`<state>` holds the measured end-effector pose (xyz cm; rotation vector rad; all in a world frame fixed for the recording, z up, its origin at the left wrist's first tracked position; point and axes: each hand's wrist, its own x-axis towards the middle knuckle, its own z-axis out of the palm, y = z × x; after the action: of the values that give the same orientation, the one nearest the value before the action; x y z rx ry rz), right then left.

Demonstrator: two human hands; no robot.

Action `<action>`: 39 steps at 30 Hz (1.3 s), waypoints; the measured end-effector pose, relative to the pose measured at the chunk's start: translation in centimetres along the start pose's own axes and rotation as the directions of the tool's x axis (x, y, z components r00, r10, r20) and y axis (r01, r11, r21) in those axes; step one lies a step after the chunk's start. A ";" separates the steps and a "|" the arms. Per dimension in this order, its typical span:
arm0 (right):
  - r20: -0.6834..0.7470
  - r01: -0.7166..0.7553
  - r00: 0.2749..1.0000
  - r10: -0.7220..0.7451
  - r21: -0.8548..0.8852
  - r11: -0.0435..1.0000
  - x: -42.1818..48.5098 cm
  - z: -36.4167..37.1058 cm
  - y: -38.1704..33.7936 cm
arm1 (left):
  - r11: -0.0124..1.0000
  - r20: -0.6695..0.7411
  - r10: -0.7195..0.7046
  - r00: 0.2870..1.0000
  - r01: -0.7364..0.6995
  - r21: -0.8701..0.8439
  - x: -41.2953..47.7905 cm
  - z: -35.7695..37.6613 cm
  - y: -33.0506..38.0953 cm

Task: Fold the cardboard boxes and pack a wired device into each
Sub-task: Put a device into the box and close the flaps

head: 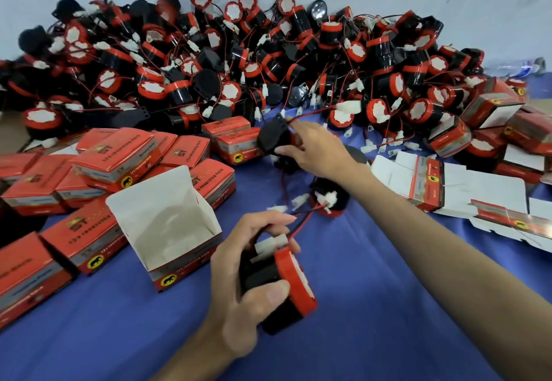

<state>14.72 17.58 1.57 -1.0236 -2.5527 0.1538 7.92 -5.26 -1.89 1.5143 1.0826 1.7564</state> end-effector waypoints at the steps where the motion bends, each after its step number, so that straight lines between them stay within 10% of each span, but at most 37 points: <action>1: 0.015 -0.055 0.998 0.055 -0.019 0.998 -0.1 0.0 1.1 | 0.999 -0.017 0.010 1.000 -0.010 -0.041 -0.1 0.0 -0.3; 5: 0.024 -0.048 0.999 0.045 0.122 0.991 -2.6 -1.4 2.2 | 0.980 -0.129 -0.089 0.988 0.064 -0.188 0.1 0.2 -0.7; 10: 0.369 -0.010 0.916 -0.154 0.406 0.914 -7.8 -4.1 1.5 | 0.903 -0.223 -0.191 0.956 0.082 -0.422 0.8 0.0 -0.1; 14: 0.019 0.278 0.959 -0.283 0.131 0.952 -10.4 -1.3 1.4 | 0.879 -0.278 -0.214 0.937 0.060 -0.473 0.8 0.0 -0.2; 17: -0.208 0.214 0.965 -0.162 0.261 0.941 -10.0 -0.2 2.3 | 0.952 -0.212 -0.100 0.972 0.031 -0.306 0.2 0.4 -0.2; 21: -0.260 0.203 0.955 -0.145 0.213 0.956 -8.0 0.9 2.2 | 0.985 0.019 -0.004 1.000 0.007 -0.171 -0.6 1.6 -0.7; 30: -0.468 0.186 0.883 0.026 0.403 0.896 -7.3 2.7 3.2 | 0.999 -0.267 0.047 0.963 -0.051 -0.007 0.4 0.8 -0.4; 39: -0.142 0.056 0.961 0.239 0.941 0.335 -7.5 -0.1 2.1 | 0.993 -0.248 -0.085 0.965 0.062 -0.099 0.9 0.4 -0.3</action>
<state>21.09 14.01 -1.18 -0.5919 -1.6040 1.2951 8.12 -4.28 -1.65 1.2043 1.1493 1.9555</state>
